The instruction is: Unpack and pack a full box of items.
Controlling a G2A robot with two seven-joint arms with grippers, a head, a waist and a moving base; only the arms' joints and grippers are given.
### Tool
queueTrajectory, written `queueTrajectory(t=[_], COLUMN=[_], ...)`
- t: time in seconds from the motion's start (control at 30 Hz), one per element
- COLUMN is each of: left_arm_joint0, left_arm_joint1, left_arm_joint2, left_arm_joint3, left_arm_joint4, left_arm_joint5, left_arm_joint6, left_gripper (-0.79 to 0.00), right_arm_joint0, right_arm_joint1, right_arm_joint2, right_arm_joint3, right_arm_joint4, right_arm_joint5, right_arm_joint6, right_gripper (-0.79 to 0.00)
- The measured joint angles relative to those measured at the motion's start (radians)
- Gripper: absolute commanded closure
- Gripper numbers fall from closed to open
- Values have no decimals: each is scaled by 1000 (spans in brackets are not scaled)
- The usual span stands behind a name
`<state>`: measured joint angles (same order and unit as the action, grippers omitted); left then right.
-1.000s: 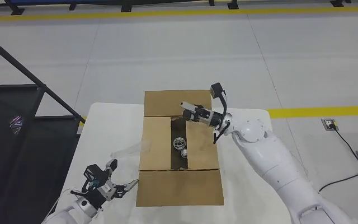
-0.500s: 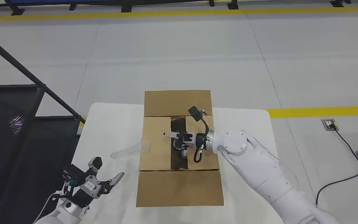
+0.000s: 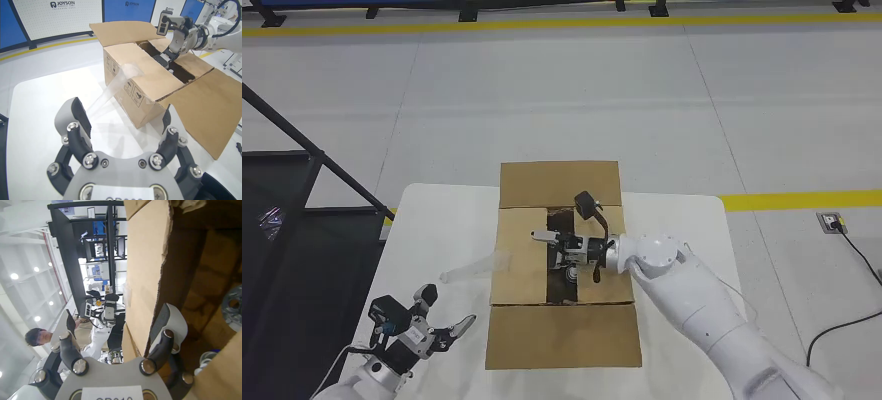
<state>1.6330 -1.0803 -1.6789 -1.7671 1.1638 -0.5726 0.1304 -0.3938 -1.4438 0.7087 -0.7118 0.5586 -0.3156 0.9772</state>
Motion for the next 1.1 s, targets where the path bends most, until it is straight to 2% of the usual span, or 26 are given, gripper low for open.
queueTrajectory(t=[0.2, 0.33, 0.47, 0.57, 0.7, 0.93, 1.1], left_arm_joint0=[0, 2, -11, -25, -44, -75, -68], left_arm_joint1=[1, 1, -1, -5, -12, -24, -29], left_arm_joint2=[12, 24, 47, 72, 113, 156, 137], left_arm_joint3=[-39, -78, -99, -110, -128, -130, -120], left_arm_joint4=[29, 54, 62, 65, 82, 34, -12], left_arm_joint5=[-9, -1, 22, 66, 149, 260, 310], left_arm_joint6=[-18, -35, -60, -77, -108, -122, -102], left_gripper=[-785, -785, -785, -785, -785, -785, -785], right_arm_joint0=[17, 19, 13, 1, -8, -11, -15], right_arm_joint1=[-17, -27, -37, -47, -65, -92, -99], right_arm_joint2=[26, 27, 25, 15, 1, -23, -17], right_arm_joint3=[24, -17, -75, -116, -146, -161, -156], right_arm_joint4=[85, 72, 22, -6, -8, -11, -8], right_arm_joint5=[-50, -83, -130, -142, -153, -195, -219], right_arm_joint6=[108, 87, 1, -61, -84, -46, 2], right_gripper=[-785, -785, -785, -785, -785, -785, -785])
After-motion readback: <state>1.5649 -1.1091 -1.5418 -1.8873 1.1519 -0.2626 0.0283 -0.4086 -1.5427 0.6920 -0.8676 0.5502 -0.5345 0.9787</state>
